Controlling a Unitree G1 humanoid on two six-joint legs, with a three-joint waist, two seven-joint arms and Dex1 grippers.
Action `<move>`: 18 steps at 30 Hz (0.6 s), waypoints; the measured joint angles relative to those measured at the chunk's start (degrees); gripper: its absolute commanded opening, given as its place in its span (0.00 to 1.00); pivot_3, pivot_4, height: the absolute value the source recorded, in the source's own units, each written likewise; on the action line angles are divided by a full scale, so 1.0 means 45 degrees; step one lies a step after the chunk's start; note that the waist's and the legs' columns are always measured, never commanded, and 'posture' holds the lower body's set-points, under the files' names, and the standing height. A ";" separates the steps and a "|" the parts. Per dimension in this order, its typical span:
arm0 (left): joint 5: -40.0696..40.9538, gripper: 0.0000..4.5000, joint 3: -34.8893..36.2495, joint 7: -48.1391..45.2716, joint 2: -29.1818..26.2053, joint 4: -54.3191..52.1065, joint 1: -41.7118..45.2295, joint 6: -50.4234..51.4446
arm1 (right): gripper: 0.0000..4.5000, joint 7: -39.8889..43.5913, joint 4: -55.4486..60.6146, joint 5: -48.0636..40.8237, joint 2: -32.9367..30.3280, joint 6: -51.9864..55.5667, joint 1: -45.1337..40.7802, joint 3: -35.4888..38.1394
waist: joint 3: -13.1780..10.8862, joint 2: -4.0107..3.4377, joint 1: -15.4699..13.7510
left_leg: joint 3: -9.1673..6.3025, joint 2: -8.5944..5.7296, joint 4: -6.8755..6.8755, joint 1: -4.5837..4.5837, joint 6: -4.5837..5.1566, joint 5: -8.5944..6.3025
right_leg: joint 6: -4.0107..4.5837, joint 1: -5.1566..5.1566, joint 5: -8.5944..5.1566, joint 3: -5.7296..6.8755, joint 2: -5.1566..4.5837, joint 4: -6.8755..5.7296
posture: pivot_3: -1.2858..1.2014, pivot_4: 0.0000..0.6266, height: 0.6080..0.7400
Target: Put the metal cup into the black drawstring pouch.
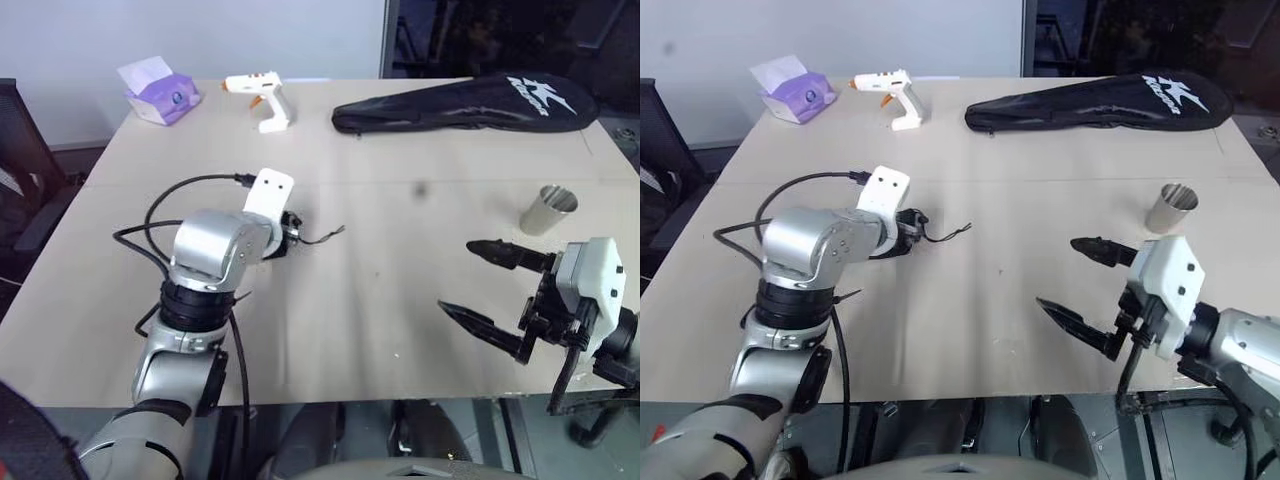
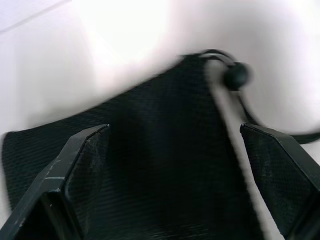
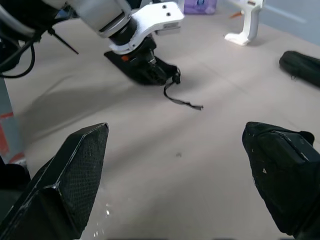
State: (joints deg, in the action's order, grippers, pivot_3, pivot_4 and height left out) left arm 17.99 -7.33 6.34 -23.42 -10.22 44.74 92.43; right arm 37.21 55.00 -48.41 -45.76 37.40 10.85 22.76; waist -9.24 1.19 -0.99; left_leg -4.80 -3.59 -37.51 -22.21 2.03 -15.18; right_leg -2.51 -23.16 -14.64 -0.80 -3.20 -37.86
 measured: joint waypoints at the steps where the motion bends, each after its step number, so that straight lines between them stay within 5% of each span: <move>1: 0.0000 0.91 -0.0009 -0.0002 0.0018 0.0031 0.0000 0.0000 | 1.00 0.0016 0.0000 0.0065 0.0001 -0.0043 0.0045 -0.0013 | 0.0000 0.0000 0.0028 | 0.0006 0.0000 0.0000 0.0002 0.0000 0.0000 | 0.0000 -0.0002 0.0000 -0.0009 0.0000 -0.0003 | 0.52 0.24 1.00; 12: -0.0691 0.03 -0.0475 -0.0464 -0.0534 0.0824 0.0072 -0.0004 | 1.00 0.0240 -0.0008 0.1509 0.0441 -0.1334 0.1183 -0.0489 | 0.0001 0.0000 0.0029 | 0.0011 0.0003 -0.0005 0.0003 -0.0005 0.0003 | 0.0000 -0.0015 0.0000 -0.0016 0.0005 -0.0019 | 0.52 0.24 1.00; 16: -0.0472 0.01 -0.0783 -0.1986 -0.1484 0.0895 0.0044 -0.1147 | 1.00 0.0003 -0.0026 0.1698 0.0758 -0.1431 0.1255 -0.0713 | 0.0001 0.0000 0.0053 | 0.0014 0.0005 -0.0005 -0.0007 -0.0012 0.0007 | 0.0003 -0.0035 0.0002 -0.0020 0.0006 -0.0026 | 0.52 0.24 1.00; 18: -0.0506 0.01 -0.1588 -0.4634 -0.3053 0.0575 -0.0318 -0.4722 | 1.00 -0.0371 -0.0067 0.1796 0.1047 -0.1429 0.1286 -0.0911 | 0.0004 -0.0009 0.0048 | 0.0020 0.0011 -0.0001 -0.0021 -0.0023 0.0012 | 0.0008 -0.0048 0.0003 -0.0026 0.0004 -0.0025 | 0.52 0.24 1.00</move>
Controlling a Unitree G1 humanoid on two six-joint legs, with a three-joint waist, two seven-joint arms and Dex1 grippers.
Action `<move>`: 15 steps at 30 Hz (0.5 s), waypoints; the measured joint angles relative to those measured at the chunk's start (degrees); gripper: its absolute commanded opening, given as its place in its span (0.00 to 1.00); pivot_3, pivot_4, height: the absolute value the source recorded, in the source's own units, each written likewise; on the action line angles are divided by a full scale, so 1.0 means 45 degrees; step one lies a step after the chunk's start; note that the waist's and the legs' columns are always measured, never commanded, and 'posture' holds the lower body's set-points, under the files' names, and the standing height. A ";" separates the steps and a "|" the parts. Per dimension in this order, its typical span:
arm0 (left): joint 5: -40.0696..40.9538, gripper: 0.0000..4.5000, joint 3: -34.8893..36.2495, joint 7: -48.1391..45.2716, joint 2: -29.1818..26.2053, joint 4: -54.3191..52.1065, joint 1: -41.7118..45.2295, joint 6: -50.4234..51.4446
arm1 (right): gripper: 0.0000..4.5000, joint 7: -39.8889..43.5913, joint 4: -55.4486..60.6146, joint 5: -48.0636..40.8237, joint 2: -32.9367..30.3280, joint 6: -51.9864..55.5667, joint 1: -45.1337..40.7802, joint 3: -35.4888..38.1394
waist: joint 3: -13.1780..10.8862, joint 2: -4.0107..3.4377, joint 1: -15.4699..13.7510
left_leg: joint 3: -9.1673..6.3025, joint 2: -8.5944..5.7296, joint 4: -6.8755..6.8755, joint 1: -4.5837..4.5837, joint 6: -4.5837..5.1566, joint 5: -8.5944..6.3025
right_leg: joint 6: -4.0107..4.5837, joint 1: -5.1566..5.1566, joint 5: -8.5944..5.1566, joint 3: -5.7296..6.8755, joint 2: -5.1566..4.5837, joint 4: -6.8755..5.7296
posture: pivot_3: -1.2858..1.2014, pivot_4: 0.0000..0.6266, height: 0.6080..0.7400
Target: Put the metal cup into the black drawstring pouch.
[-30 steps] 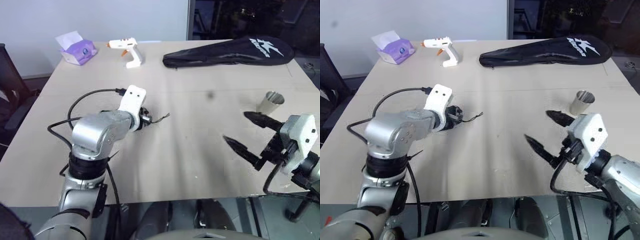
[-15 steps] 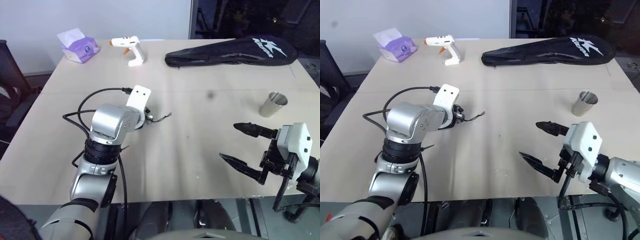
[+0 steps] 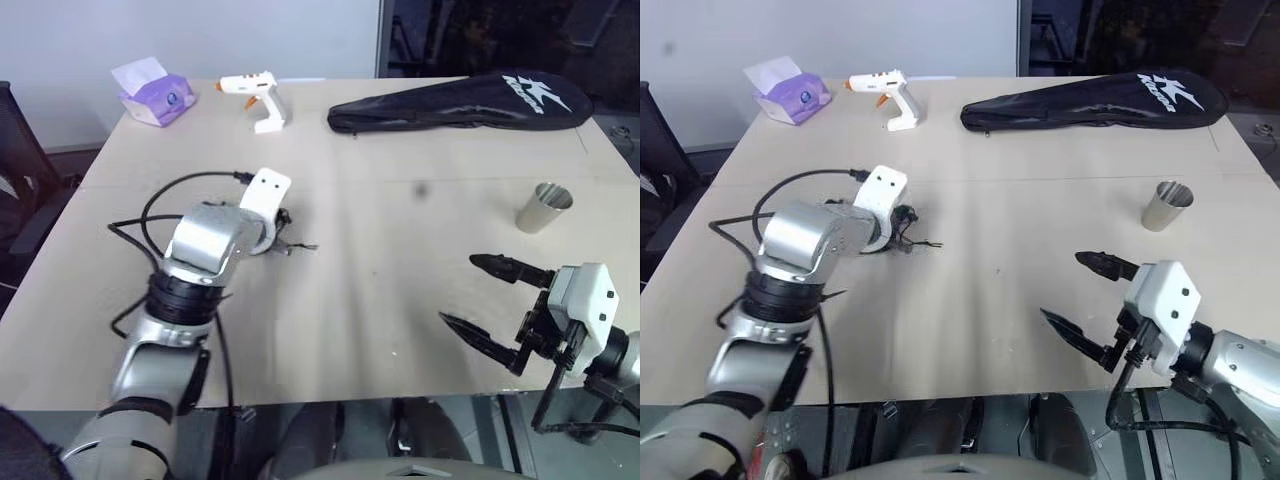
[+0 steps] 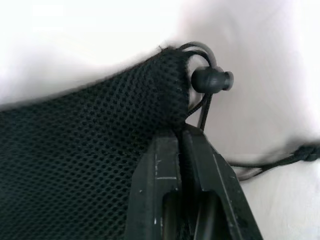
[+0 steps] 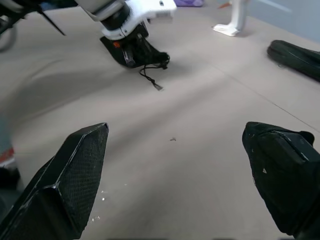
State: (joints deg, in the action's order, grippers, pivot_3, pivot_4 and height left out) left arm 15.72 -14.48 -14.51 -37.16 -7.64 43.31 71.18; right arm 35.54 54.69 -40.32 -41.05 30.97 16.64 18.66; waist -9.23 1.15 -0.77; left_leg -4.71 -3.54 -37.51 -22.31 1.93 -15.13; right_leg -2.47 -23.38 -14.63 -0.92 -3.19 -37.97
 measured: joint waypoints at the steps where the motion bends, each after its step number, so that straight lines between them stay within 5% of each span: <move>1: -0.0224 0.01 -0.0400 -0.1339 -0.0643 -0.0163 -0.0276 -0.2226 | 1.00 -0.0214 -0.0018 0.0110 0.0132 0.0001 -0.0013 -0.0080 | 0.0002 -0.0002 -0.0010 | 0.0003 0.0000 0.0000 0.0000 0.0000 0.0000 | 0.0001 -0.0003 0.0000 -0.0002 -0.0002 0.0004 | 0.52 0.24 1.00; 4: -0.0585 0.01 -0.0941 -0.4727 -0.1314 0.0353 -0.0917 -0.7732 | 1.00 -0.0890 -0.0029 0.0515 0.0621 0.0002 -0.0073 -0.0594 | 0.0005 -0.0007 -0.0068 | -0.0001 -0.0001 -0.0006 -0.0021 0.0002 0.0001 | 0.0003 -0.0009 0.0000 0.0007 -0.0012 0.0014 | 0.52 0.24 1.00; 7: -0.0445 0.01 -0.0878 -0.7027 -0.1113 0.1669 -0.0895 -1.0358 | 1.00 -0.1402 -0.0021 0.0878 0.0856 0.0017 -0.0177 -0.1023 | 0.0008 -0.0012 -0.0049 | -0.0007 -0.0002 -0.0034 -0.0050 0.0006 0.0001 | 0.0004 -0.0023 0.0002 0.0017 -0.0010 0.0007 | 0.52 0.24 1.00; 11: -0.0073 0.01 -0.0799 -0.9498 -0.0582 0.3852 -0.0685 -1.1922 | 1.00 -0.1839 -0.0013 0.1402 0.0982 0.0049 -0.0167 -0.1666 | 0.0009 -0.0014 -0.0003 | -0.0015 -0.0004 -0.0062 -0.0076 0.0011 0.0000 | 0.0002 -0.0037 0.0002 0.0032 0.0004 -0.0005 | 0.52 0.24 1.00; 15: 0.0542 0.01 -0.0409 -1.1170 0.0134 0.6200 0.0517 -1.0906 | 1.00 -0.2073 0.0000 0.1854 0.0991 0.0067 -0.0153 -0.2035 | 0.0008 -0.0013 0.0021 | -0.0030 -0.0005 -0.0147 -0.0124 0.0035 -0.0013 | -0.0002 -0.0046 0.0002 0.0060 0.0027 -0.0033 | 0.52 0.24 1.00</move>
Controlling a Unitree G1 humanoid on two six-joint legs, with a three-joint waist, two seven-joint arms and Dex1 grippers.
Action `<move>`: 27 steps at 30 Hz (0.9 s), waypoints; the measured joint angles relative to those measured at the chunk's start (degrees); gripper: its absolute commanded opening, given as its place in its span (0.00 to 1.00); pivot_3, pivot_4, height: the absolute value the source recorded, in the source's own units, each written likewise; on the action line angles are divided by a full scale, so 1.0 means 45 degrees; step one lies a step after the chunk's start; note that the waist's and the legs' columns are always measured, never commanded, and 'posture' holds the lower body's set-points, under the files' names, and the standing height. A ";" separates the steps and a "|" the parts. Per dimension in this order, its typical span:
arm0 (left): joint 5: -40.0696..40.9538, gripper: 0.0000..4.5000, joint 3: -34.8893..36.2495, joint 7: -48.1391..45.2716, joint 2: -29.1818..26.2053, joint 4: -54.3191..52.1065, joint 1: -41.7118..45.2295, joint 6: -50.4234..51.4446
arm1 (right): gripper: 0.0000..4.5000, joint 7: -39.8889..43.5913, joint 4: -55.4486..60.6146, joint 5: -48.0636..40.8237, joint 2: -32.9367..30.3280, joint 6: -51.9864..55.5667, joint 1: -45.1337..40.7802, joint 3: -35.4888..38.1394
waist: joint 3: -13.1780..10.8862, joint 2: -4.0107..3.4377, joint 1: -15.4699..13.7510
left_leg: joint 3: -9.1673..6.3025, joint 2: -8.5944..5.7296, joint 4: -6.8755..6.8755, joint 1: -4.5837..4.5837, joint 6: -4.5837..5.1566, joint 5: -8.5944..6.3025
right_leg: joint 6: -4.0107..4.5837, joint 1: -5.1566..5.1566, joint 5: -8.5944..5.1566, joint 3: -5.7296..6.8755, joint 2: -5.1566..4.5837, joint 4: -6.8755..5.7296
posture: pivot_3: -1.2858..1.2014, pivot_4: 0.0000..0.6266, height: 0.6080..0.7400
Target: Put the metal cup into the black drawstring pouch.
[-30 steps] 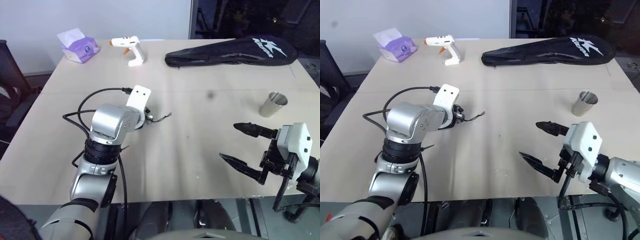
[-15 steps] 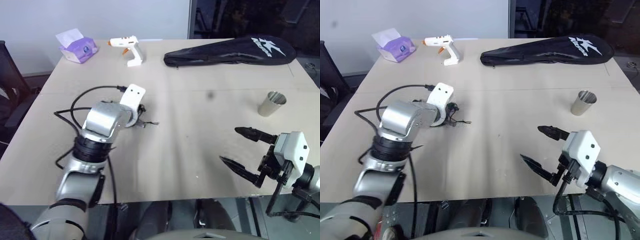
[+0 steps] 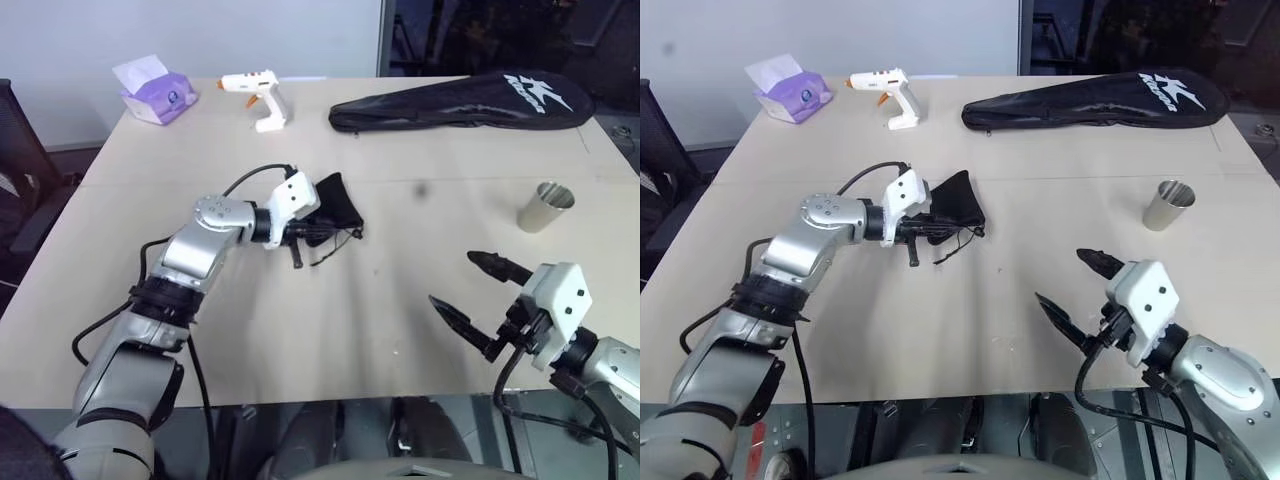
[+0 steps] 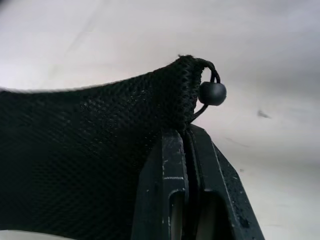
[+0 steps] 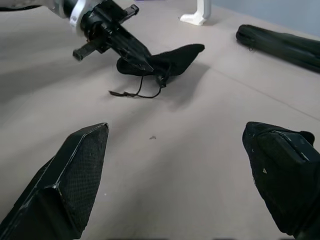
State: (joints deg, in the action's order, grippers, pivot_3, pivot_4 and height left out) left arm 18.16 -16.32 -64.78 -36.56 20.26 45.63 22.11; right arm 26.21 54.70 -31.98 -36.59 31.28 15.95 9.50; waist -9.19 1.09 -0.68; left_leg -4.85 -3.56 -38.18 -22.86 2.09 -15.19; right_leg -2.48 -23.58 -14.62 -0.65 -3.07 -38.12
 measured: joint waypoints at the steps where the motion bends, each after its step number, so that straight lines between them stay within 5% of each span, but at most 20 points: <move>1: 0.0018 0.01 0.0083 -0.0174 0.0077 0.0315 0.0281 0.0188 | 1.00 -0.0072 0.0001 0.0036 0.0003 0.0002 -0.0002 -0.0003 | 0.0000 0.0000 0.0003 | 0.0001 -0.0002 -0.0012 -0.0001 0.0005 -0.0003 | -0.0003 0.0004 0.0000 0.0000 0.0001 -0.0004 | 0.52 0.24 1.00; 7: -0.0047 0.01 0.0483 -0.0906 0.0848 0.1650 0.1003 0.1025 | 1.00 -0.0632 0.0033 0.0371 0.0119 0.0290 -0.0149 -0.0013 | 0.0001 0.0001 0.0019 | 0.0007 -0.0009 -0.0037 0.0005 0.0013 -0.0007 | -0.0012 0.0007 0.0005 -0.0013 0.0002 -0.0037 | 0.52 0.24 1.00; 12: -0.0828 0.50 0.0231 -0.1349 0.1052 0.1903 0.1007 0.0657 | 1.00 -0.0884 0.0127 0.0523 0.0206 0.0501 -0.0149 -0.0107 | 0.0001 0.0001 0.0032 | 0.0007 -0.0007 -0.0041 0.0007 0.0012 -0.0007 | -0.0011 -0.0001 0.0005 -0.0018 -0.0002 -0.0058 | 0.52 0.24 1.00; 27: -0.3159 0.50 0.0004 -0.0776 0.0995 0.0929 0.0258 -0.2704 | 1.00 -0.0678 0.0625 0.0319 0.0205 0.0490 0.0181 -0.0011 | 0.0001 0.0001 0.0016 | 0.0012 -0.0007 -0.0048 0.0014 0.0013 -0.0007 | -0.0011 -0.0002 0.0005 -0.0026 -0.0008 -0.0077 | 0.52 0.24 1.00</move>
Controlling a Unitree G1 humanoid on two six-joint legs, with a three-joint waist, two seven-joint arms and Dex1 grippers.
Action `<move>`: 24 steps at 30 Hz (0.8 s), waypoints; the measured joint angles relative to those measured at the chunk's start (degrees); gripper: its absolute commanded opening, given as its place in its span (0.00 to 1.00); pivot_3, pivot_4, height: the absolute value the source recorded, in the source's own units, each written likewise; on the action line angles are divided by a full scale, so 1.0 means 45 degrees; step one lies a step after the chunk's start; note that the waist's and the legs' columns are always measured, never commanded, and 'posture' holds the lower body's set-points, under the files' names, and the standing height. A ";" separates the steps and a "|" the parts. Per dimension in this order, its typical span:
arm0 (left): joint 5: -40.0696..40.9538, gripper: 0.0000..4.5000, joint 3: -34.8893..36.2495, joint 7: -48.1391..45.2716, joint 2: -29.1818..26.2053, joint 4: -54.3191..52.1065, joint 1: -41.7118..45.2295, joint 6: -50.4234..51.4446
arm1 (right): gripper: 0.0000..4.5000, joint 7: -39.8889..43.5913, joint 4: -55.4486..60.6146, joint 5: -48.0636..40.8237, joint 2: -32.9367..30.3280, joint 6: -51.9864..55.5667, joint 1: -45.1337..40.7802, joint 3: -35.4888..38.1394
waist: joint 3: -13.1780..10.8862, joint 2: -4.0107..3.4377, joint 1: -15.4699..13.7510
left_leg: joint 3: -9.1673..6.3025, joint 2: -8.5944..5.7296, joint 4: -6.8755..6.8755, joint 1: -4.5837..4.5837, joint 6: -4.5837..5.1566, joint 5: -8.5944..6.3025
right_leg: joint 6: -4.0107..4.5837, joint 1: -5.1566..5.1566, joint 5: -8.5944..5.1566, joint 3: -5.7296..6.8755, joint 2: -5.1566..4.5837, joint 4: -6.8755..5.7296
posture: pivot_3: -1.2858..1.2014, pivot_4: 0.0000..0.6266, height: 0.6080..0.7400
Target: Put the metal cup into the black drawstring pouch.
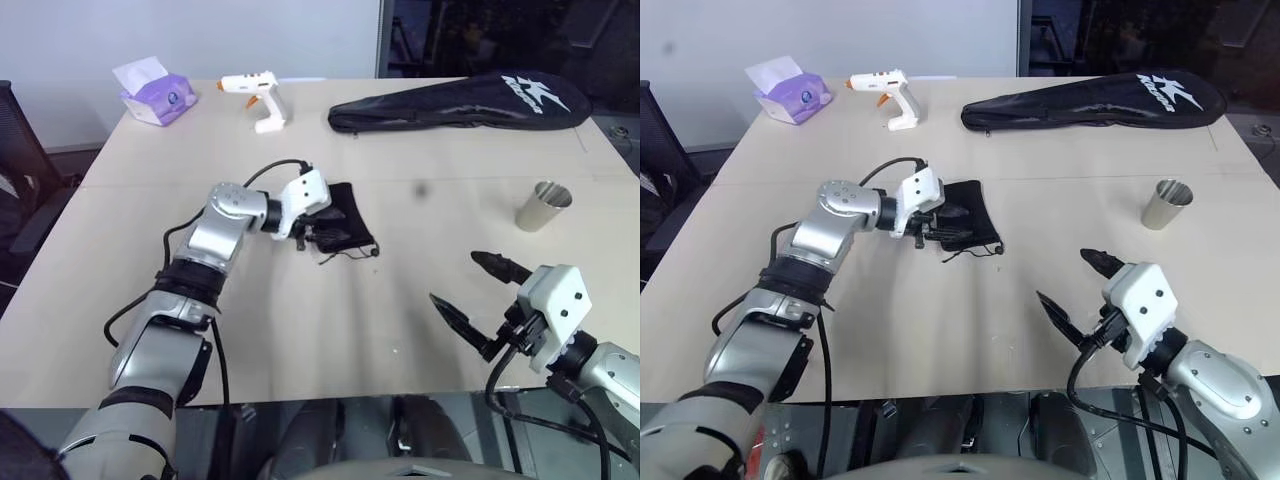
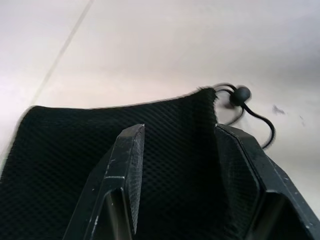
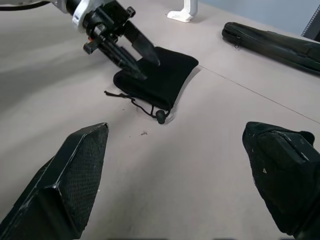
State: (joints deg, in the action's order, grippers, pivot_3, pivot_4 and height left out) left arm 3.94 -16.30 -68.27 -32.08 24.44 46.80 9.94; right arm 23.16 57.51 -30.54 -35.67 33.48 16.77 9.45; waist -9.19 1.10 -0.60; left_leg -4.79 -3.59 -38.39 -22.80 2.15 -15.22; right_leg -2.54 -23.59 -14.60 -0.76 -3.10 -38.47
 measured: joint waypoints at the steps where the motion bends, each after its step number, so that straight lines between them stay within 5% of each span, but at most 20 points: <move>1: -0.0283 0.50 -0.0019 0.0215 -0.0109 -0.0389 -0.0123 0.0078 | 1.00 -0.0007 0.0005 0.0004 0.0000 0.0001 -0.0001 -0.0005 | 0.0000 0.0000 -0.0002 | 0.0000 0.0000 0.0000 0.0000 0.0000 0.0000 | 0.0000 0.0000 0.0000 0.0001 0.0000 0.0000 | 0.52 0.24 1.00; 7: -0.1745 0.50 -0.0101 0.1833 -0.0289 -0.2422 -0.0821 0.0426 | 1.00 -0.0244 0.0007 0.0070 0.0000 -0.0017 0.0076 -0.0186 | 0.0001 0.0000 -0.0014 | 0.0002 0.0000 -0.0003 0.0004 0.0000 0.0000 | 0.0000 0.0001 0.0000 -0.0004 -0.0002 -0.0009 | 0.52 0.24 1.00; 24: -0.2925 0.50 -0.1022 0.1906 -0.0521 -0.4514 -0.1573 0.1097 | 1.00 -0.0656 0.0007 0.0247 -0.0026 -0.0543 0.0675 -0.0647 | 0.0002 -0.0001 -0.0009 | 0.0006 0.0000 -0.0007 0.0011 0.0000 0.0000 | 0.0000 0.0003 0.0000 -0.0008 0.0001 -0.0017 | 0.52 0.24 1.00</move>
State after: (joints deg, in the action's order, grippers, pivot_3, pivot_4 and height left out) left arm -9.22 -20.90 -59.69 -34.42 4.13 39.72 14.87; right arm 20.21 57.54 -29.43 -35.78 31.04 19.81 6.54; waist -9.18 1.09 -0.64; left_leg -4.77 -3.59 -38.43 -22.75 2.14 -15.22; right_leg -2.54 -23.58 -14.60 -0.80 -3.10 -38.54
